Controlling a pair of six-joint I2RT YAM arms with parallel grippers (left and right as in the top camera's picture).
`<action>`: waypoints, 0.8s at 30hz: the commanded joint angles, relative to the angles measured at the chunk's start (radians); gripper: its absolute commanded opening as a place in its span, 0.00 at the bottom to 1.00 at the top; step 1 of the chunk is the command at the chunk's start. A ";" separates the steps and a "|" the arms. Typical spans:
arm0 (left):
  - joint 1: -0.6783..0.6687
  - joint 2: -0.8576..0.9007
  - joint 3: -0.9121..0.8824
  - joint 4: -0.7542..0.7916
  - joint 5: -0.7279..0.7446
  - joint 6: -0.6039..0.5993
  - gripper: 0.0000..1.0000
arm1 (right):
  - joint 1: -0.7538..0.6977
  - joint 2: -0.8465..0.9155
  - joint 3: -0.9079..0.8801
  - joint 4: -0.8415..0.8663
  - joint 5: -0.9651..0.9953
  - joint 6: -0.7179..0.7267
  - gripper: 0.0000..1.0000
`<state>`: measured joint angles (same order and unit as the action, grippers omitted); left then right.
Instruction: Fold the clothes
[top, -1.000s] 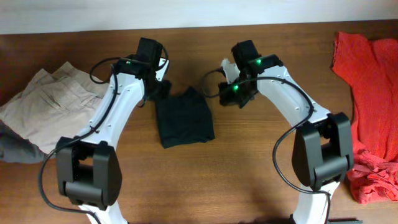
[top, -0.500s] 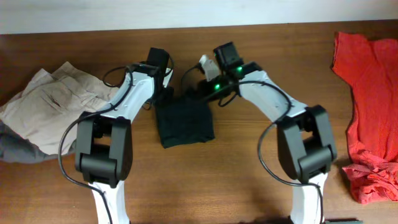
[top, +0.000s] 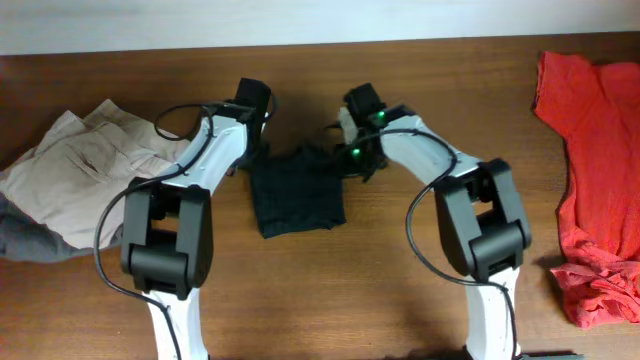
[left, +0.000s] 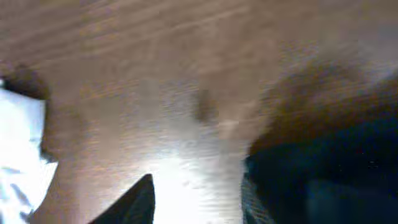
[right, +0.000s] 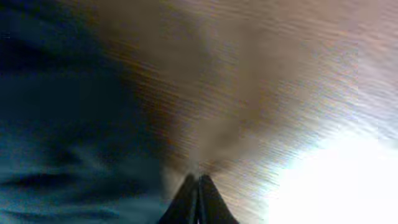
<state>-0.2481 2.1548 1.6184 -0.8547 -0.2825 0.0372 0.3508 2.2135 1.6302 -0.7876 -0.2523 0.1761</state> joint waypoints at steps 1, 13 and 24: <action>0.009 -0.006 0.021 -0.040 -0.035 -0.026 0.50 | -0.029 -0.016 -0.002 -0.041 -0.011 -0.020 0.04; 0.012 -0.135 0.035 -0.257 0.298 -0.284 0.65 | -0.032 -0.246 -0.001 -0.124 -0.024 -0.121 0.04; 0.011 -0.132 -0.137 -0.138 0.366 -0.401 0.37 | -0.033 -0.307 -0.002 -0.224 0.111 -0.146 0.04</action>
<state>-0.2417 2.0354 1.5364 -1.0294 0.0250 -0.3252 0.3157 1.9301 1.6302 -1.0016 -0.1875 0.0448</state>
